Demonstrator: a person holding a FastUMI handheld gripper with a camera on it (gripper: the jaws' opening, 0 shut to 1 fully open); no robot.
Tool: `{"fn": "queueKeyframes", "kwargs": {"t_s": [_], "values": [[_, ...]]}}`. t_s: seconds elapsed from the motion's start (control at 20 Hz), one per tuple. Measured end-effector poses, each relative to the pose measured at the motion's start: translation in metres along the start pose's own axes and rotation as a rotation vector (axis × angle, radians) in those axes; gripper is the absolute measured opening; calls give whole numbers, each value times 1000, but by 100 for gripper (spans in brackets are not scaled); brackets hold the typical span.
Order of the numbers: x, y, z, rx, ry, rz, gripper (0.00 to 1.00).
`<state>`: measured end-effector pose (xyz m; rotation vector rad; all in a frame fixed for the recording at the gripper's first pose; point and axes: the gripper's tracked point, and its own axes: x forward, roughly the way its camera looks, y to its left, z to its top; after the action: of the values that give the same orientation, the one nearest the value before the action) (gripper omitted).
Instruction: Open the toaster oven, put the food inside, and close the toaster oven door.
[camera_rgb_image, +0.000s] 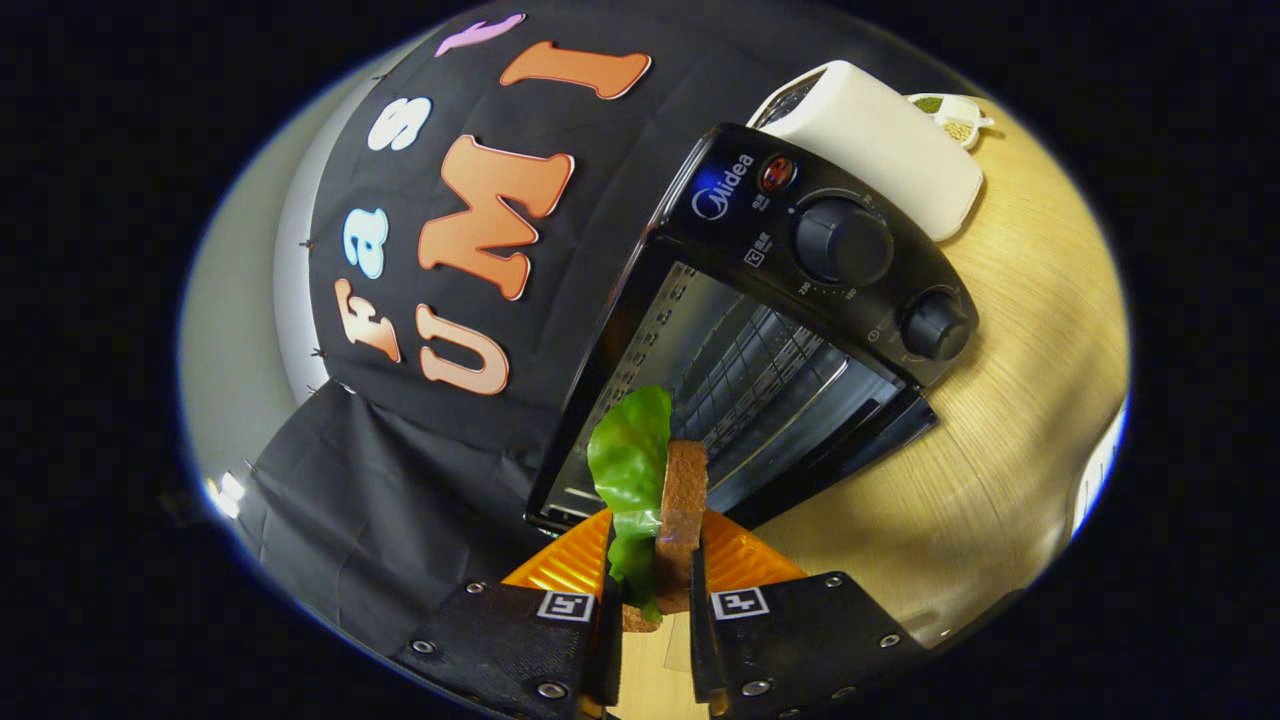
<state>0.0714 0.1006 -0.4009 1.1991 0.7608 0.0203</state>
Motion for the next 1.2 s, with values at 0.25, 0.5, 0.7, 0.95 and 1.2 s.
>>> {"fn": "queueKeyframes", "kwargs": {"t_s": [0.25,0.5,0.7,0.95,1.2], "values": [[20,-3,21,77,-94,18,28],[36,-15,36,80,-168,-12,28],[55,-22,30,142,-176,0,28],[72,-18,25,90,-229,-32,28],[84,-21,32,64,-293,-82,28]]}}
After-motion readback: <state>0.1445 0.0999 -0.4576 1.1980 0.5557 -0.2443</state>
